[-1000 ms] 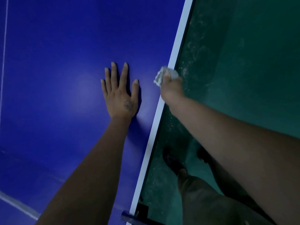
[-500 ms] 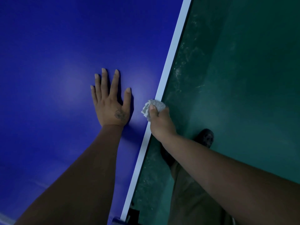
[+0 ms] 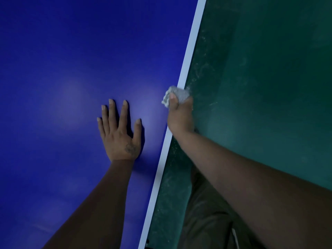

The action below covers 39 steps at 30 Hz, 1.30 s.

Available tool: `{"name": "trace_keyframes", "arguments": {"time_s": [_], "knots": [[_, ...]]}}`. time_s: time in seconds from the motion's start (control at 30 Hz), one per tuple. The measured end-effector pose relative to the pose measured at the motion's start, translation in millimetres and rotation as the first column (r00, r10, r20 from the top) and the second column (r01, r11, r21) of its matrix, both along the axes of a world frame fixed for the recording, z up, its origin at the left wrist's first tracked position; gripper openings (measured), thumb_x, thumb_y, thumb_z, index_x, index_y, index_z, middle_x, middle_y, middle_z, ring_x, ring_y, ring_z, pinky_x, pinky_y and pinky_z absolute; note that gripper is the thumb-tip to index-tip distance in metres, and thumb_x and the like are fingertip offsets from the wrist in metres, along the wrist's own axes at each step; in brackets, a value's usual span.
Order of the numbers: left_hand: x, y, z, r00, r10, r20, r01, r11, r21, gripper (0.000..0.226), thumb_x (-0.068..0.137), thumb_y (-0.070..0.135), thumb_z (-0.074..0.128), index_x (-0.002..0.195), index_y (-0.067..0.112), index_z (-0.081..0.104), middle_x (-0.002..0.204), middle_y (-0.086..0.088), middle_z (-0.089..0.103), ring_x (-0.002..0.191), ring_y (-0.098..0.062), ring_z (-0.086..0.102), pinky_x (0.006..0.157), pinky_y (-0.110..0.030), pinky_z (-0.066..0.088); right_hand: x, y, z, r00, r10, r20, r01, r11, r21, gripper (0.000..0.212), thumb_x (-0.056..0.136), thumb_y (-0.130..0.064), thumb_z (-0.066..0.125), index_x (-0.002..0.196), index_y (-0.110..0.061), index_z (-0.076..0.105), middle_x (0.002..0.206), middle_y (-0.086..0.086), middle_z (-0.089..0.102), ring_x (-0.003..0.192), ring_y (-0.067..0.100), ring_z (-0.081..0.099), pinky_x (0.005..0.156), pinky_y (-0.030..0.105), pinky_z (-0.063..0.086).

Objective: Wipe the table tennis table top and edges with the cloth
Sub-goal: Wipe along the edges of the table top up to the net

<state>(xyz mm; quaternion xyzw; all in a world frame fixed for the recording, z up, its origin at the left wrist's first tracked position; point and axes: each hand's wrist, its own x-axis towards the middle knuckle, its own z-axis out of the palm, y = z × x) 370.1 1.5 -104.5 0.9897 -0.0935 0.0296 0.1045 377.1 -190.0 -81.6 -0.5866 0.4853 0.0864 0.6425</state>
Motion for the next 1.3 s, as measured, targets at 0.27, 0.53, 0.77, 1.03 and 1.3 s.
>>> {"name": "trace_keyframes", "arguments": {"time_s": [0.27, 0.53, 0.77, 1.03, 1.3], "knots": [[2.1, 2.2, -4.2, 1.0, -0.011, -0.008, 0.011, 1.0, 0.017, 0.064, 0.11, 0.049, 0.052, 0.168, 0.024, 0.039, 0.178, -0.009, 0.024, 0.166, -0.032, 0.017, 0.13, -0.064, 0.019, -10.9, 18.8, 7.6, 0.993, 0.06, -0.105, -0.058, 0.998, 0.028, 0.065, 0.112, -0.04, 0.05, 0.163, -0.008, 0.026, 0.157, 0.015, 0.049, 0.137, 0.031, 0.056, 0.103, 0.023, 0.04], [44.4, -10.7, 1.7, 0.976, -0.187, -0.108, 0.173, 0.977, -0.127, 0.06, 0.113, 0.039, 0.05, 0.167, 0.016, 0.039, 0.178, -0.01, 0.023, 0.167, -0.033, 0.014, 0.132, -0.064, 0.017, 113.7, -87.7, -10.7, 0.998, 0.055, -0.017, -0.054, 0.998, 0.009, 0.05, 0.112, -0.042, 0.051, 0.148, -0.009, 0.04, 0.136, 0.006, 0.061, 0.116, 0.02, 0.062, 0.095, 0.027, 0.046], [218.8, -141.9, 16.7, 0.952, -0.305, -0.025, 0.292, 0.93, -0.224, 0.06, 0.115, 0.039, 0.048, 0.165, 0.006, 0.039, 0.176, -0.016, 0.025, 0.166, -0.037, 0.014, 0.135, -0.055, 0.011, 27.1, -31.9, -2.7, 0.983, 0.084, 0.161, -0.086, 0.996, 0.011, 0.019, 0.11, -0.023, 0.05, 0.12, -0.007, 0.054, 0.107, 0.013, 0.065, 0.094, 0.021, 0.066, 0.087, 0.034, 0.056], [340.8, -263.6, 28.5, 0.921, -0.39, -0.011, 0.39, 0.921, -0.003, 0.07, 0.113, 0.058, 0.025, 0.171, 0.02, 0.025, 0.181, -0.008, 0.013, 0.168, -0.033, 0.003, 0.136, -0.05, 0.001, 70.7, -64.1, 3.1, 0.976, 0.026, 0.218, -0.035, 0.999, 0.036, 0.036, 0.112, -0.007, 0.048, 0.083, 0.008, 0.062, 0.078, 0.009, 0.066, 0.076, 0.019, 0.067, 0.081, 0.038, 0.059], [348.5, -268.3, 7.6, 0.988, -0.144, -0.062, 0.144, 0.99, 0.007, 0.064, 0.11, 0.061, 0.021, 0.17, 0.037, 0.029, 0.181, 0.0, 0.014, 0.168, -0.024, 0.005, 0.136, -0.048, 0.002, 217.3, -183.7, -9.4, 0.989, -0.029, 0.144, 0.02, 0.997, 0.068, 0.049, 0.109, -0.04, 0.058, 0.143, -0.005, 0.047, 0.126, 0.007, 0.063, 0.102, 0.018, 0.066, 0.079, 0.023, 0.055]]}}
